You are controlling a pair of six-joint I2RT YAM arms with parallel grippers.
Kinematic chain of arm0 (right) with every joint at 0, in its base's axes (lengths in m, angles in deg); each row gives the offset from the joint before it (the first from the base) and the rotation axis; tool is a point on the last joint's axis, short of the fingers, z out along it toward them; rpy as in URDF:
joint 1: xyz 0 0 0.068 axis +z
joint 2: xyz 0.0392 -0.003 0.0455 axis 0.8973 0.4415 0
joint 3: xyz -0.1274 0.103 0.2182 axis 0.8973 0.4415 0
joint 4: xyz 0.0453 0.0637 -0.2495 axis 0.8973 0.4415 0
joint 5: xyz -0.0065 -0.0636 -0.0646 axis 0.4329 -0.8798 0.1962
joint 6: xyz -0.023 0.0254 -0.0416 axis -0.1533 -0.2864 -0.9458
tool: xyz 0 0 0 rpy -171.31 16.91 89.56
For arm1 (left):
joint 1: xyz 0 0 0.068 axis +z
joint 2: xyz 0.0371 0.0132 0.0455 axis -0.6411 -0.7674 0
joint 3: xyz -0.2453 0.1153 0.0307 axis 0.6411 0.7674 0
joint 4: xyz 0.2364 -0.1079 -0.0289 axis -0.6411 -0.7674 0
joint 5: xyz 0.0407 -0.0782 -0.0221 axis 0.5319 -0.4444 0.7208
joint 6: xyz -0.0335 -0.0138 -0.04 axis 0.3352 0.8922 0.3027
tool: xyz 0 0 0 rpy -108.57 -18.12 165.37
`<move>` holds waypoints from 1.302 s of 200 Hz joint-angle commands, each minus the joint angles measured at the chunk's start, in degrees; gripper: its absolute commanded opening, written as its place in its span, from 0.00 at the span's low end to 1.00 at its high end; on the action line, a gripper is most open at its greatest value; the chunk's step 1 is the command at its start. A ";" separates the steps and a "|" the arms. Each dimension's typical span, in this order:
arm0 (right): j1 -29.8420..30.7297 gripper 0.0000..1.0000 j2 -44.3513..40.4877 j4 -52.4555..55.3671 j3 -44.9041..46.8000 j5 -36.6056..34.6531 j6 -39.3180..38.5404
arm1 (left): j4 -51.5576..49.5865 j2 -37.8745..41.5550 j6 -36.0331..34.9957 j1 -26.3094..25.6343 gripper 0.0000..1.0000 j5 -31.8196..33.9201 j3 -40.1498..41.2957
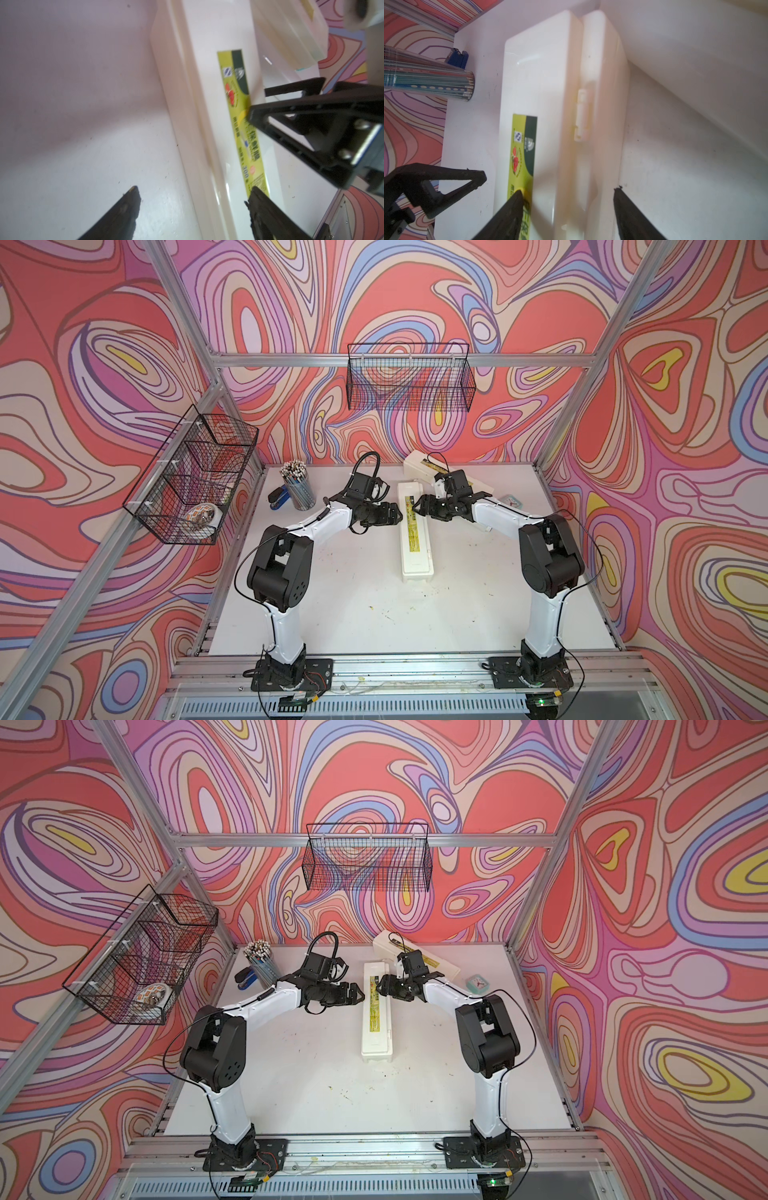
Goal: Put plastic wrap rolls into dispensers
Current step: Close the lid on the plastic wrap cutting box.
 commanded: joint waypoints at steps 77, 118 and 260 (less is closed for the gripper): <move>-3.09 0.61 15.80 -0.20 -10.61 13.02 3.96 | 0.36 -19.12 2.41 2.87 0.81 -5.79 -14.32; -1.25 0.50 18.45 6.02 -8.29 14.63 2.35 | 3.86 -19.71 4.72 3.13 0.81 -5.23 -9.91; 7.51 0.54 9.59 2.51 8.37 14.49 4.94 | -5.30 -14.46 0.40 4.01 0.74 -5.66 -2.89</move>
